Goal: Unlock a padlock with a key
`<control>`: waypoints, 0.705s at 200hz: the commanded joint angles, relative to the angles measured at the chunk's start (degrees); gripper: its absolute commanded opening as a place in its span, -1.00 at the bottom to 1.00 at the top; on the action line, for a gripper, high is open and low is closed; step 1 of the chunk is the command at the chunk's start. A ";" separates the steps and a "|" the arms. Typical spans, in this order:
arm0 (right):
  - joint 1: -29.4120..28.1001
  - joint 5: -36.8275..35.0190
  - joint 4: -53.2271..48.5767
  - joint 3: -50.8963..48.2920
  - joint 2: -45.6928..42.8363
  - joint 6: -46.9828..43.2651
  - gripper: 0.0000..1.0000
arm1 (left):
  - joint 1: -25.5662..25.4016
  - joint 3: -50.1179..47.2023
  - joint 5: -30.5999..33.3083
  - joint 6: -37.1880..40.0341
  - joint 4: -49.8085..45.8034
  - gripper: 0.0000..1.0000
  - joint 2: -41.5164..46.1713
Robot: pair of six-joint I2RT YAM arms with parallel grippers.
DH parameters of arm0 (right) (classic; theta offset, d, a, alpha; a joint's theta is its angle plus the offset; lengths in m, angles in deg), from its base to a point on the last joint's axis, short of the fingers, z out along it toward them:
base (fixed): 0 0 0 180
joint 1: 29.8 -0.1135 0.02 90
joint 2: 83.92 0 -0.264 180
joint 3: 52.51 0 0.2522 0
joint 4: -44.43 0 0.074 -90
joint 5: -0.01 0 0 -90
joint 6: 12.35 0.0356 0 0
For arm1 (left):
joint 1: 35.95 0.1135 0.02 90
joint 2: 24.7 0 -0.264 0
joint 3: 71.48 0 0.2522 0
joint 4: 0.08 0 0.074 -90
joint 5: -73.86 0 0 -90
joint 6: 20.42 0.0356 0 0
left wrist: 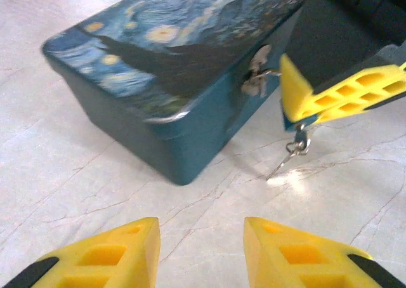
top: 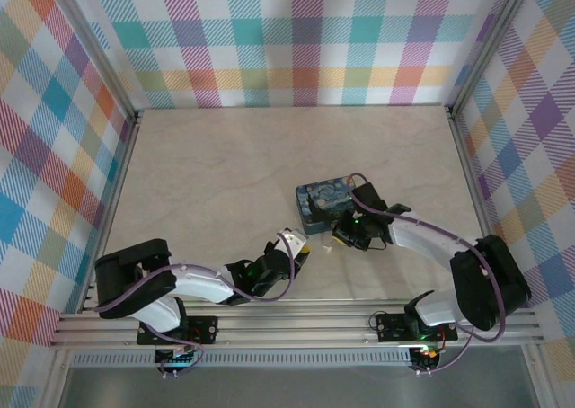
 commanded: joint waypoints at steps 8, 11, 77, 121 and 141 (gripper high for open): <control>0.62 1.63 -0.39 -0.11 -1.95 -0.72 -1.00 | -0.11 -1.25 2.17 -3.56 -3.40 -0.22 3.96; 0.61 1.70 -0.13 -0.16 -1.94 -0.31 -1.00 | -0.07 -1.38 2.22 -3.65 -3.61 -0.22 4.20; 0.69 -2.45 3.43 -1.97 -4.73 7.14 -1.00 | -0.12 -4.15 3.20 -5.24 -5.01 -0.20 10.27; 1.74 -2.72 4.43 -1.94 -4.07 7.64 -1.00 | -0.07 -6.36 3.20 -5.59 -8.26 -0.19 15.75; 1.85 -3.32 2.93 0.25 -3.52 6.87 -1.00 | -0.07 -7.65 3.81 -6.19 -9.36 -0.18 18.22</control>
